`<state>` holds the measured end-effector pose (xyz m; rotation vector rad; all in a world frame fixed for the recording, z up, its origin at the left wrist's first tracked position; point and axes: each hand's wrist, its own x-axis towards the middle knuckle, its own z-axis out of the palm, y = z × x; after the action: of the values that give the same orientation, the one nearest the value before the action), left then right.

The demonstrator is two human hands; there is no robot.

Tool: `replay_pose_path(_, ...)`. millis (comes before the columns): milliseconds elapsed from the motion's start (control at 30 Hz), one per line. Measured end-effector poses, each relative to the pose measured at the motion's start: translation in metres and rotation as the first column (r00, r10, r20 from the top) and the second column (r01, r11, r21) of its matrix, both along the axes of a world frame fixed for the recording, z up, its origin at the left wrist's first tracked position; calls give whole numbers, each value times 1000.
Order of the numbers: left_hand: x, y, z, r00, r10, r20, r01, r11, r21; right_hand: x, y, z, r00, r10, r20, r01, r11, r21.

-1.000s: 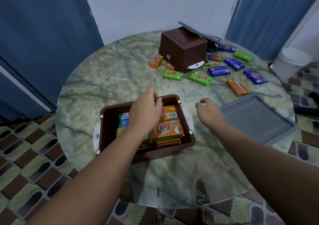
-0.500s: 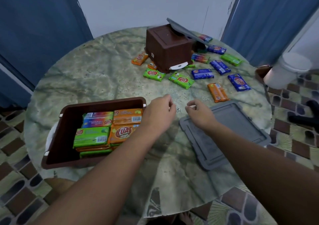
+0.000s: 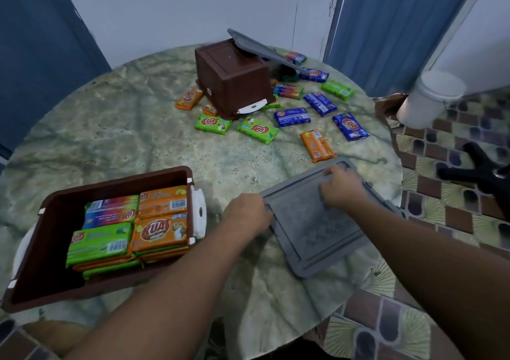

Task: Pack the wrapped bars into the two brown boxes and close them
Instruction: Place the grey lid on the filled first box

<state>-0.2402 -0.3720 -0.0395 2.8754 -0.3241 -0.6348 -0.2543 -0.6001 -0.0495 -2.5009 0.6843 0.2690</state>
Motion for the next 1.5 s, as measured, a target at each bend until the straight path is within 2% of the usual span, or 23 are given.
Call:
replay_pose_path(133, -1, -19, -5, 993, 22, -117, -14, 998, 65, -2, -34, -7, 998, -9, -58, 3, 995, -102)
replay_pose_path(300, -4, -38, -11, 978, 120, -171, -104, 990, 100, -2, -61, -13, 997, -6, -71, -1, 996, -90)
replay_pose_path(433, -5, -40, -13, 968, 204, -147, -201, 979, 41, -2, -75, -17, 994, 34, -100, -42, 996, -78)
replay_pose_path(567, 0, -42, -19, 938, 325, -120, -332, 942, -49, -2, -76, -21, 996, 66, -65, -72, 993, -98)
replay_pose_path(667, 4, -44, -22, 903, 389, -181, -413, 902, -123, -1, -76, -24, 997, 65, -44, -70, 991, -113)
replay_pose_path(733, 5, -45, -26, 834, 466, -296, -541, 796, -270, -1, -76, -23, 997, 67, -37, -71, 990, -119)
replay_pose_path(833, 6, -49, -26, 685, 597, -417, -727, 525, -442, 2, -76, -23, 999, 33, -23, -34, 996, -80)
replay_pose_path(900, 8, -54, -20, 613, 652, -447, -771, 369, -519, 5, -76, -23, 999, -39, -1, 39, 999, 17)
replay_pose_path(933, 10, -56, -17, 602, 678, -421, -764, 336, -551, 6, -75, -23, 997, -82, 7, 81, 994, 76)
replay_pose_path(1133, 26, -44, 20, 682, 728, -68, -582, 484, -654, 19, -66, -10, 949, -300, 101, 257, 916, 308)
replay_pose_path(1233, 34, -26, 39, 701, 712, 41, -524, 553, -647, 29, -55, 3, 927, -331, 177, 226, 869, 441)
replay_pose_path(1400, 42, 19, 62, 677, 724, 134, -491, 579, -650, 45, -18, 26, 942, -268, 203, 132, 850, 510)
replay_pose_path(1500, 40, 53, 77, 674, 701, 232, -460, 645, -611, 54, 15, 36, 944, -234, 233, 69, 829, 555)
